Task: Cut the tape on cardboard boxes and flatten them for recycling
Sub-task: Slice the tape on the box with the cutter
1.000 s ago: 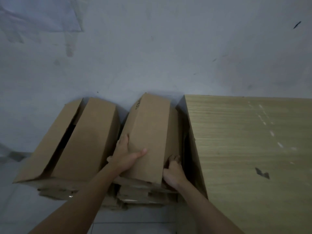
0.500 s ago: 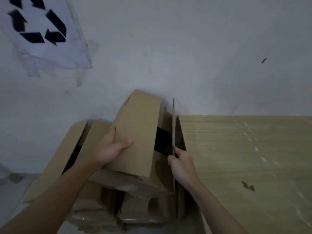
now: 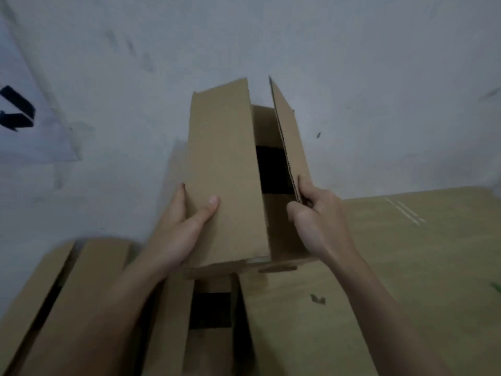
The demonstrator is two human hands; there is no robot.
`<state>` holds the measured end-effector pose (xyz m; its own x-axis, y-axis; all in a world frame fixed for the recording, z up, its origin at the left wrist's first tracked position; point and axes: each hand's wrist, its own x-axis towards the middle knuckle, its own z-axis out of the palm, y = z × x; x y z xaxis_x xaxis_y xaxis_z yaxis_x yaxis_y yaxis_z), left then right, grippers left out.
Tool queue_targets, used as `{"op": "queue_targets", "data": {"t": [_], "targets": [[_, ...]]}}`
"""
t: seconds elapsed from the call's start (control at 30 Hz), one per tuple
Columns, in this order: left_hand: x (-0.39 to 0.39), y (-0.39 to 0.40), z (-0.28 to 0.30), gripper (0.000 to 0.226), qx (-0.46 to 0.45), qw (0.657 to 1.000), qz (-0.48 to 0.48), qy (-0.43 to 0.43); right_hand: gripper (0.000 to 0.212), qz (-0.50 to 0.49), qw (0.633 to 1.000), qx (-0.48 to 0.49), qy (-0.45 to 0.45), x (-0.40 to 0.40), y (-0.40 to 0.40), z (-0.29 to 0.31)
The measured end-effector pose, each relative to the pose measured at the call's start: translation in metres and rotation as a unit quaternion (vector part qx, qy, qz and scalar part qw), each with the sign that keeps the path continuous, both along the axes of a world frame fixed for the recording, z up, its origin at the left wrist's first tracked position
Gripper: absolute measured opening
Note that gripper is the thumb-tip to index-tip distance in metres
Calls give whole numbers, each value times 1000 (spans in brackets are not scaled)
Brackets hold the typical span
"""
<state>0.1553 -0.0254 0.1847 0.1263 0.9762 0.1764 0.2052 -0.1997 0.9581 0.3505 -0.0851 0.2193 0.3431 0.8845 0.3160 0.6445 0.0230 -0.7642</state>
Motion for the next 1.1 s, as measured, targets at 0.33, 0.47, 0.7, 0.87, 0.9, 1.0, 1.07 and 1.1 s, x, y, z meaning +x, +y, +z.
{"op": "queue_targets", "data": {"t": [0.33,0.47,0.7,0.87,0.9,1.0,1.07,1.1], "targets": [[186,-31,-117,53,-155,986,-53,-17,16,-44,974,-211,-65,161,-19,-85],[241,-33,-124,53,-140,990,25,-17,41,3,970,-222,-97,207,-13,-111],[313,-24,-124,53,-129,987,92,18,59,-72,985,-149,52,298,-19,-113],[337,-35,-126,51,-169,973,156,-5,113,-129,889,-288,331,346,-38,-130],[341,-37,-127,49,-178,969,169,-10,95,-92,852,-309,412,348,-41,-137],[346,-47,-128,42,-187,966,175,-31,69,-57,791,-260,551,348,-39,-153],[345,-50,-129,37,-210,963,156,-65,78,-75,810,-216,541,349,-33,-154],[343,-51,-129,38,-221,962,142,-77,75,-87,822,-195,527,350,-30,-151]]}}
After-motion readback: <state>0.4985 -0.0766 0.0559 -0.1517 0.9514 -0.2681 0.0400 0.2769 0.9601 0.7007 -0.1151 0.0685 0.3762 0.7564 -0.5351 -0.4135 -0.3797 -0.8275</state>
